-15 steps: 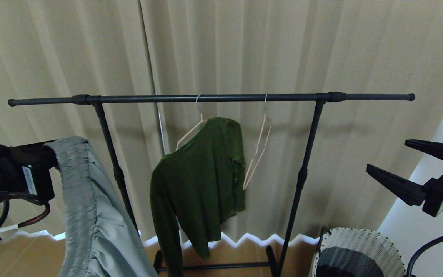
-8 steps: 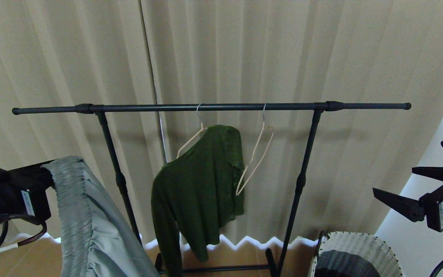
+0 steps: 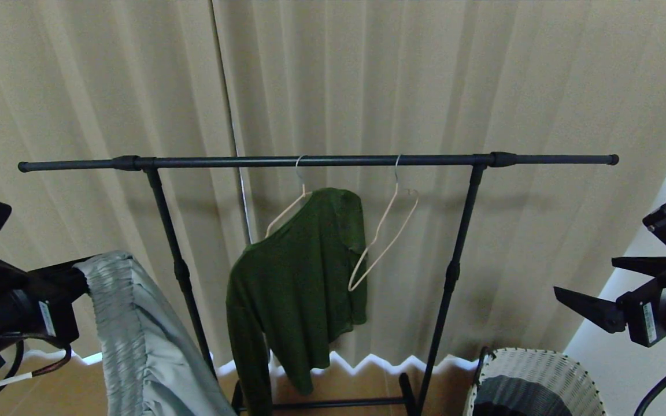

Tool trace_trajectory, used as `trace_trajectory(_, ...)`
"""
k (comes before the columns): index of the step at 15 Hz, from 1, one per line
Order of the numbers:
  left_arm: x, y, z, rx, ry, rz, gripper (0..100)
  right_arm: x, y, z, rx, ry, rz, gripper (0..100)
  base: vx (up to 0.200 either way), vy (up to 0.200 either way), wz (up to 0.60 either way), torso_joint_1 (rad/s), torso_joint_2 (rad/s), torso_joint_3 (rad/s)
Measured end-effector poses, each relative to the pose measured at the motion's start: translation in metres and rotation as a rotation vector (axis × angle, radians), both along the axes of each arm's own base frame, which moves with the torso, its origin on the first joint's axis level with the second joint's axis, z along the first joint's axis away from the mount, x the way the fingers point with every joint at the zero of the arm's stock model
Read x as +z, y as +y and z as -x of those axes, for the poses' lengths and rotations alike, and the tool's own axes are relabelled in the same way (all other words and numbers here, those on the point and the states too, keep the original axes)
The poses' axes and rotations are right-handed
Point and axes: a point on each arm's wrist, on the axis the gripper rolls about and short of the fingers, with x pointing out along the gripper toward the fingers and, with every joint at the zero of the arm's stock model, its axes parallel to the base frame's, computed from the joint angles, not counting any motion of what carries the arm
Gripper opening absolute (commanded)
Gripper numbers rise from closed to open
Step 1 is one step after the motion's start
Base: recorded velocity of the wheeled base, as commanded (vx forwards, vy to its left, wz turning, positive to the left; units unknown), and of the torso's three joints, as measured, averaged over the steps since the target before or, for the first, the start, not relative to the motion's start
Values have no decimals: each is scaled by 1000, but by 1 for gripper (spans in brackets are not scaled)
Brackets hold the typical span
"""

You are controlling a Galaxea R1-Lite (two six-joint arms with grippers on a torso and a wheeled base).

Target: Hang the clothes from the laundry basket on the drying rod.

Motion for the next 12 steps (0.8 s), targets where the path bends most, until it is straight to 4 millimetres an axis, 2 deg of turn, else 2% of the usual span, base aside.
trace_trajectory(3,-8,3,0,12,-12,-27,0,-2,0,0,0,11,2,100,0,0,0,0,0,0)
trace_trajectory(5,-11,3,10,9,-47,-35,0,-2,0,-1,0,11,2,100,0,0,0,0,0,0)
trace_trajectory(9,-6,4,29,11,-114,-31,0,-1,0,-1,1,5,2,100,0,0,0,0,0,0)
trace_trajectory(12,-4,4,35,15,-137,-30,0,0,0,-1,-1,3,2,100,0,0,0,0,0,0)
